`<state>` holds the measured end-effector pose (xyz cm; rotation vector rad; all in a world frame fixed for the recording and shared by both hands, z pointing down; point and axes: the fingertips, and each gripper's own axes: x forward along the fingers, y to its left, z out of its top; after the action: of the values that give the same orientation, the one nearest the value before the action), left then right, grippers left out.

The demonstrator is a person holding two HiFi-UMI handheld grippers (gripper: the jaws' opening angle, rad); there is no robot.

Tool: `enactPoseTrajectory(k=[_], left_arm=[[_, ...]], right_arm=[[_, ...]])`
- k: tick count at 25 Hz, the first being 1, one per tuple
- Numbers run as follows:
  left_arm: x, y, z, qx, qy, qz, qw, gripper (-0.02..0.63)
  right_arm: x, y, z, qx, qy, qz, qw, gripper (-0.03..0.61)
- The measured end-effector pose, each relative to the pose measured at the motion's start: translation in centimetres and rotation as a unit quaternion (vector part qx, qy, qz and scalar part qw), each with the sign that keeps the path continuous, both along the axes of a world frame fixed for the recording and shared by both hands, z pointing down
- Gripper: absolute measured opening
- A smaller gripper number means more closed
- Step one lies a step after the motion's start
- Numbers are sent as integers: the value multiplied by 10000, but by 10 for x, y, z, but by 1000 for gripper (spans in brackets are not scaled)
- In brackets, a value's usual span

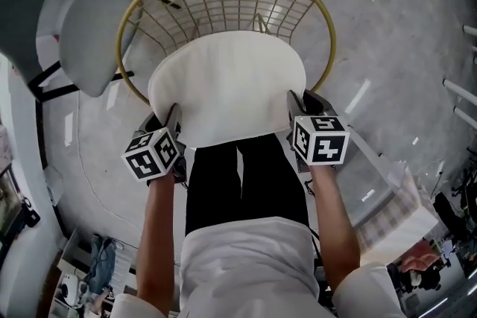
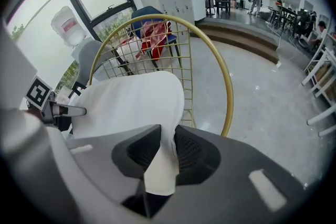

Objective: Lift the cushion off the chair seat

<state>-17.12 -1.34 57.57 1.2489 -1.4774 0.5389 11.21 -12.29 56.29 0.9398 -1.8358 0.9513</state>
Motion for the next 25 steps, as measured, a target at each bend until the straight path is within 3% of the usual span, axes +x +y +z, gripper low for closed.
enactPoseTrajectory(k=[25], left_arm=[[6, 4, -93, 309, -3, 60, 9995, 153]], right_arm=[[8, 5, -102, 256, -196, -39, 9995, 81]])
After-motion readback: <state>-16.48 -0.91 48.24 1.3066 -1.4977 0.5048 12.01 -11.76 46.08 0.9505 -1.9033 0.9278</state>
